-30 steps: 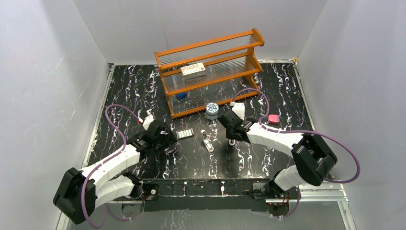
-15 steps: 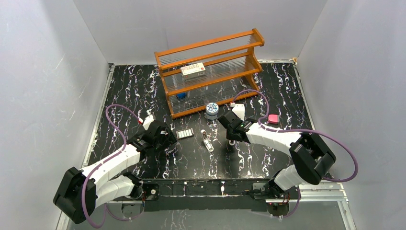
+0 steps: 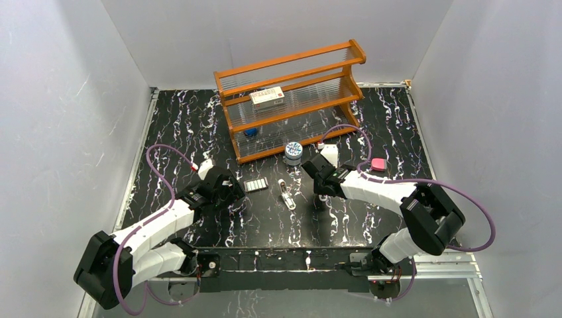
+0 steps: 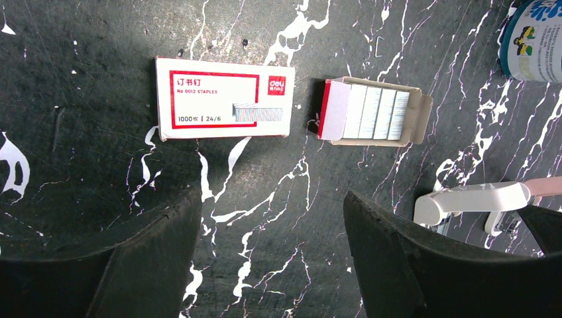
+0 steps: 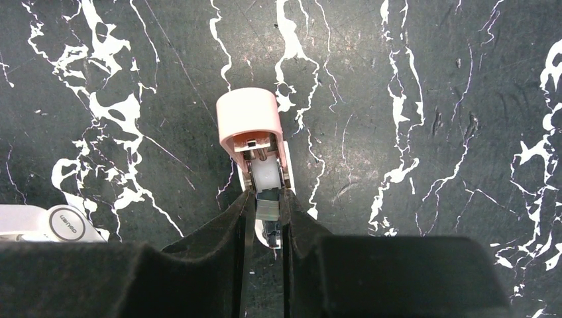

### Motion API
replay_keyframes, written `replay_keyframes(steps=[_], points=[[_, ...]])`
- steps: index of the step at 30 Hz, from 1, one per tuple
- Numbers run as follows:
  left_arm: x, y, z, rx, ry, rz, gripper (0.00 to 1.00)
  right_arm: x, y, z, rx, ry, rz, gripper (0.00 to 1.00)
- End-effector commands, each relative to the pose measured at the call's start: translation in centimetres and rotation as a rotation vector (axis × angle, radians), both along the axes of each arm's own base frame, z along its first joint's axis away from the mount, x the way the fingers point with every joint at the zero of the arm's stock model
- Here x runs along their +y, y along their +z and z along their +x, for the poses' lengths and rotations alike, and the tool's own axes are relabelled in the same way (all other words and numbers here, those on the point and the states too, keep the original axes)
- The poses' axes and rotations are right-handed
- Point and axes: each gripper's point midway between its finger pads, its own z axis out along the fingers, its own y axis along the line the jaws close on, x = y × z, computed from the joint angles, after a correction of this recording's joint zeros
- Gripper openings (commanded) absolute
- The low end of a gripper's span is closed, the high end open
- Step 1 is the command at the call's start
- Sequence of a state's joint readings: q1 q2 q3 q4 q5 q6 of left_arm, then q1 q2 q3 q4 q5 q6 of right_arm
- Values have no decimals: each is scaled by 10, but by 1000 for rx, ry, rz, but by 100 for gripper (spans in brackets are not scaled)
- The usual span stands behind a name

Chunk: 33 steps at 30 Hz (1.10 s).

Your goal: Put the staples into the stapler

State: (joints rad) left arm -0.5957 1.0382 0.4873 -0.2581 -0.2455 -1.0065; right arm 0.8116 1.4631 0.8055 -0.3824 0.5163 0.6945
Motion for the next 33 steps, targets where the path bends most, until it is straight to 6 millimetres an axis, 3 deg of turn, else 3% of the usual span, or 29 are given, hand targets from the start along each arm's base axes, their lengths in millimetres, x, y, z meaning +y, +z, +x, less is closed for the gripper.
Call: replay_keyframes(steps=[1, 8, 14, 23, 33], points=[[-3, 12, 8, -27, 8, -12, 76, 3, 14, 8, -51, 10, 25, 27], [-3, 12, 9, -29, 6, -10, 76, 6, 33, 12, -96, 48, 48, 28], [-3, 13, 8, -31, 6, -9, 76, 1, 20, 6, -68, 133, 0, 29], [-1, 11, 7, -25, 10, -7, 76, 6, 30, 7, -151, 348, -19, 28], [-1, 11, 6, -27, 10, -7, 76, 14, 24, 9, -147, 367, 1, 28]])
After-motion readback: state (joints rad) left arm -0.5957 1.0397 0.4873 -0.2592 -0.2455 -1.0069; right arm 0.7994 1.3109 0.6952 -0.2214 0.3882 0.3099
